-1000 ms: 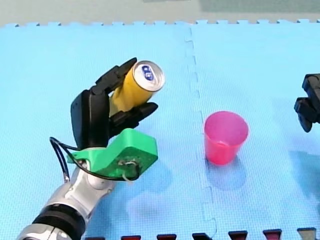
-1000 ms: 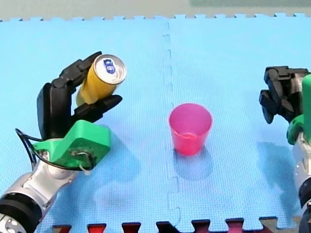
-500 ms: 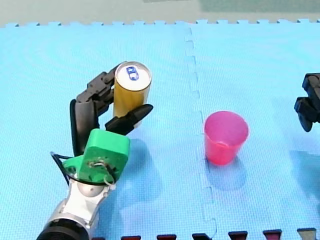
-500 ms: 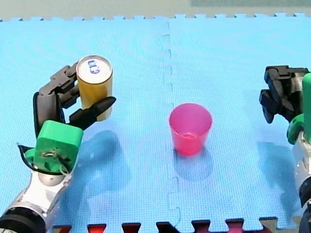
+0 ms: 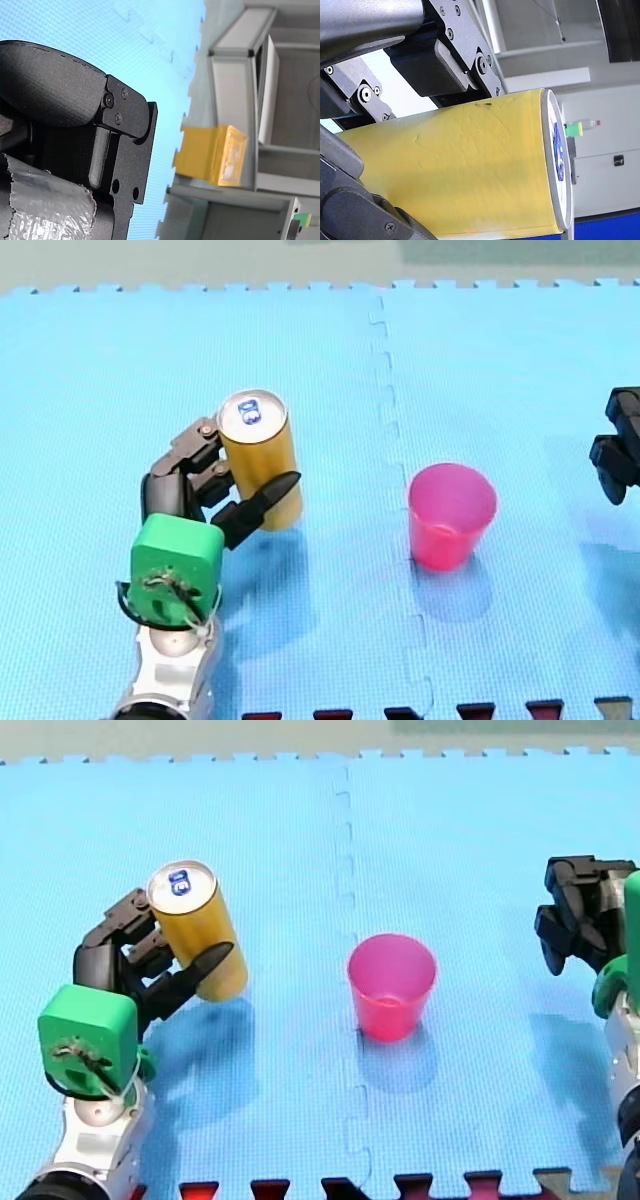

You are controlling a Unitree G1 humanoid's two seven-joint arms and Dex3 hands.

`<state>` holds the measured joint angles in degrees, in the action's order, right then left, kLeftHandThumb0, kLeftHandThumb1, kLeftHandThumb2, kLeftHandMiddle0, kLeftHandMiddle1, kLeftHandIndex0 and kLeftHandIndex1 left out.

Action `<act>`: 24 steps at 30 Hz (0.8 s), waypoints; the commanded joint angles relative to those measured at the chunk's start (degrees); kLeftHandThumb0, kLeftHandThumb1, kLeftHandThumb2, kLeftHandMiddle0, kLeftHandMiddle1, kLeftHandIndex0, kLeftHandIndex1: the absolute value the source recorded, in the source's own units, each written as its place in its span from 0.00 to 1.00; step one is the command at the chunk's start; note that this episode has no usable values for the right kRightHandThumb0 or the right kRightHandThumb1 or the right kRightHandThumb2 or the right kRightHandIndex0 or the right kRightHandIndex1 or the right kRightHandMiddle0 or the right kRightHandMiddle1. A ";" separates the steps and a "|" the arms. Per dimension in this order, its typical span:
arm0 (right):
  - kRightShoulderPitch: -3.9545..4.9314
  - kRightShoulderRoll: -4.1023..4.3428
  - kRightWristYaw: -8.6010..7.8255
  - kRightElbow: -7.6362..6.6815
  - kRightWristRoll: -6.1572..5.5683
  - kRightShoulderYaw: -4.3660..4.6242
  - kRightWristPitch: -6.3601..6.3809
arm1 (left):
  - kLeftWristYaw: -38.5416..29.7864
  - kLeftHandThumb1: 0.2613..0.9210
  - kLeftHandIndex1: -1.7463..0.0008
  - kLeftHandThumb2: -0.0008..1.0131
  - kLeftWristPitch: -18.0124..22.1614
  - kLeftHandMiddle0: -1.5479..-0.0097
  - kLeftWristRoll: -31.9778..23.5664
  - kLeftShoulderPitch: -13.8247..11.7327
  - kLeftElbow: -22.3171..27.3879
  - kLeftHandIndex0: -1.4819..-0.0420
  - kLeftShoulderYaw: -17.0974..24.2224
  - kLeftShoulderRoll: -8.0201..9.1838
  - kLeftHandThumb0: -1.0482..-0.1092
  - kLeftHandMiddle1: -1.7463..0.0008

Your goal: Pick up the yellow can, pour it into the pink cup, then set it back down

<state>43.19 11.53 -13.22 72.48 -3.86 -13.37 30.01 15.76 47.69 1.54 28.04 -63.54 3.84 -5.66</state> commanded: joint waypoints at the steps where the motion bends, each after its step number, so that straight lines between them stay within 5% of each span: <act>1: 0.03 0.27 -0.01 -0.16 -0.09 -0.07 0.05 | 0.35 0.82 1.00 0.00 0.16 0.16 0.47 -0.29 0.31 0.21 0.14 -0.27 0.71 1.00; 24: -0.46 0.57 -0.83 -0.19 -0.39 -0.31 0.61 | 4.33 0.83 1.00 0.00 -2.09 0.15 6.82 -3.41 1.32 0.21 -2.57 -1.79 0.74 1.00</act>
<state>42.91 11.78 -14.02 72.34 -4.13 -13.52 30.24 19.53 45.61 7.96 24.62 -62.32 1.55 -7.62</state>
